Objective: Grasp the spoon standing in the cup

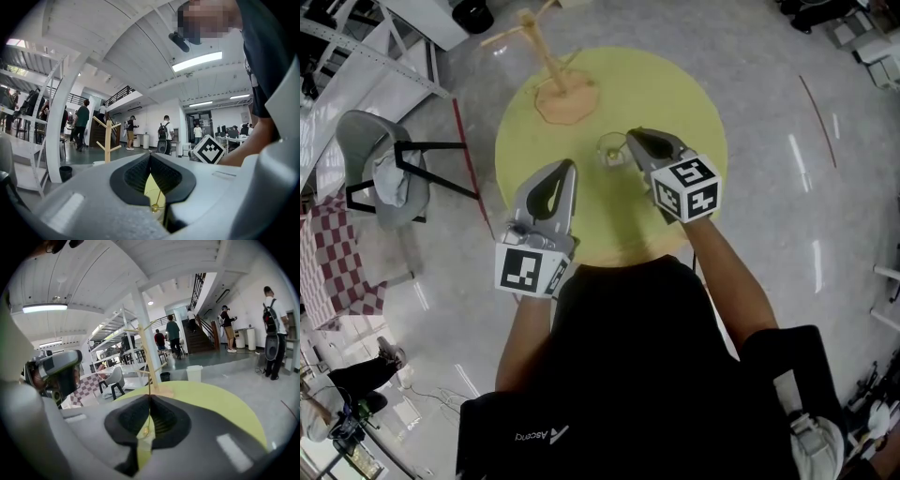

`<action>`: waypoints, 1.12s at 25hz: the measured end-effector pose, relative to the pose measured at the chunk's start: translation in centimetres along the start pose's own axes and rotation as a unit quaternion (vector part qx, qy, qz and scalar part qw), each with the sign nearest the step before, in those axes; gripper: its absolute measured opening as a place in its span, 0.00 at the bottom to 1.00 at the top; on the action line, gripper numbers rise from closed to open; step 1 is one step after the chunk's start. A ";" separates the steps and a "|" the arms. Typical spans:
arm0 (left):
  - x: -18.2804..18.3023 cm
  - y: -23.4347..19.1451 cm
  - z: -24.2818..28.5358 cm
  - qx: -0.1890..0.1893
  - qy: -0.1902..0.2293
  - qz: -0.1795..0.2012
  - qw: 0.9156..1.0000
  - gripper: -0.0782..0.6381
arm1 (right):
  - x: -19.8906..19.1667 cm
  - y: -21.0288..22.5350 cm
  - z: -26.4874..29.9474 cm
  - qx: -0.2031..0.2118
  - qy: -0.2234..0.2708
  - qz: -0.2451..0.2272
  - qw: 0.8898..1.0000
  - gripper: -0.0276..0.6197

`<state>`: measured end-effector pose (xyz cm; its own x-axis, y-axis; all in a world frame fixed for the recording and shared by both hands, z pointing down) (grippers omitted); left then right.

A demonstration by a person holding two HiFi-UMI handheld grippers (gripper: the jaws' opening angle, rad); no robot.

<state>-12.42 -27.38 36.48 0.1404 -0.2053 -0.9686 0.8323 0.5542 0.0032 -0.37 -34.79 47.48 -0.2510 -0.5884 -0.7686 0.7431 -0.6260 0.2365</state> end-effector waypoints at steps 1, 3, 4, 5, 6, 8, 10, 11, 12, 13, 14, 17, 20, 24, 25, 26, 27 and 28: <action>0.0 0.1 -0.3 0.000 0.001 0.001 1.000 0.12 | 0.4 -0.3 -0.4 0.000 0.007 -0.003 1.000 0.05; 0.0 0.2 -0.8 0.002 0.003 0.002 1.000 0.12 | 1.3 -1.1 -1.5 0.001 0.022 -0.014 1.000 0.05; 0.1 0.3 -1.1 0.003 0.004 0.002 1.000 0.12 | 1.8 -1.5 -2.2 0.002 0.030 -0.021 0.999 0.05; 0.2 0.3 -1.3 0.004 0.006 0.002 1.000 0.12 | 2.3 -2.0 -3.0 0.002 0.039 -0.028 0.999 0.05; 0.4 0.5 -1.5 0.006 0.008 0.001 1.000 0.12 | 2.9 -2.3 -3.9 0.002 0.047 -0.036 0.998 0.05; 0.8 0.8 -1.9 0.007 0.012 0.000 1.000 0.12 | 3.9 -3.1 -5.8 0.000 0.064 -0.050 0.997 0.05; 1.2 1.1 -2.3 0.008 0.017 0.002 1.000 0.12 | 4.6 -4.0 -7.6 -0.003 0.077 -0.066 0.995 0.05; 1.5 1.3 -2.6 0.008 0.020 0.005 1.000 0.12 | 4.9 -4.5 -8.4 -0.004 0.083 -0.074 0.994 0.05; 1.7 1.4 -2.8 0.008 0.022 0.008 1.000 0.12 | 5.2 -5.0 -9.2 -0.004 0.088 -0.082 0.993 0.05; 2.0 1.5 -3.1 0.007 0.024 0.012 1.000 0.12 | 5.4 -5.5 -9.9 -0.004 0.094 -0.089 0.992 0.05; 2.3 1.7 -3.3 0.006 0.027 0.015 1.000 0.12 | 5.5 -6.0 -10.5 -0.005 0.098 -0.096 0.990 0.05; 3.2 2.2 -4.0 0.004 0.034 0.022 0.999 0.12 | 5.7 -7.0 -12.5 -0.008 0.113 -0.112 0.987 0.05; 4.0 2.3 -4.5 0.004 0.039 0.026 0.999 0.12 | 6.0 -7.8 -13.8 -0.010 0.130 -0.121 0.984 0.05; 4.2 2.3 -4.8 0.006 0.042 0.027 0.999 0.12 | 5.8 -8.2 -14.5 -0.003 0.143 -0.119 0.983 0.05; 4.2 2.4 -4.9 0.006 0.042 0.028 0.999 0.12 | 5.7 -8.3 -14.6 -0.002 0.145 -0.117 0.983 0.05; 4.2 2.5 -5.0 0.006 0.042 0.028 0.999 0.12 | 5.6 -8.4 -14.8 -0.002 0.146 -0.116 0.983 0.05; 4.3 2.6 -5.2 0.006 0.042 0.028 0.999 0.12 | 5.5 -8.5 -15.1 -0.002 0.147 -0.116 0.982 0.05; 4.3 2.7 -5.3 0.006 0.043 0.028 0.999 0.12 | 5.4 -8.7 -15.2 -0.003 0.148 -0.116 0.982 0.05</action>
<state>-12.42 -22.46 30.95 0.1398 -0.1035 -0.9848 0.8307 0.5535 0.0597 1.27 -24.74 32.22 -0.2234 -0.2554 -0.9407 0.6909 -0.7222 0.0320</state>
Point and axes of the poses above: the fingertips, and each gripper's own axes: z forward along the fingers, y to its right, x out of its top, the point moved 2 cm from there along -z, backward along the fingers, and after that the axes turned 14 degrees about -y, right-handed, at the moved point
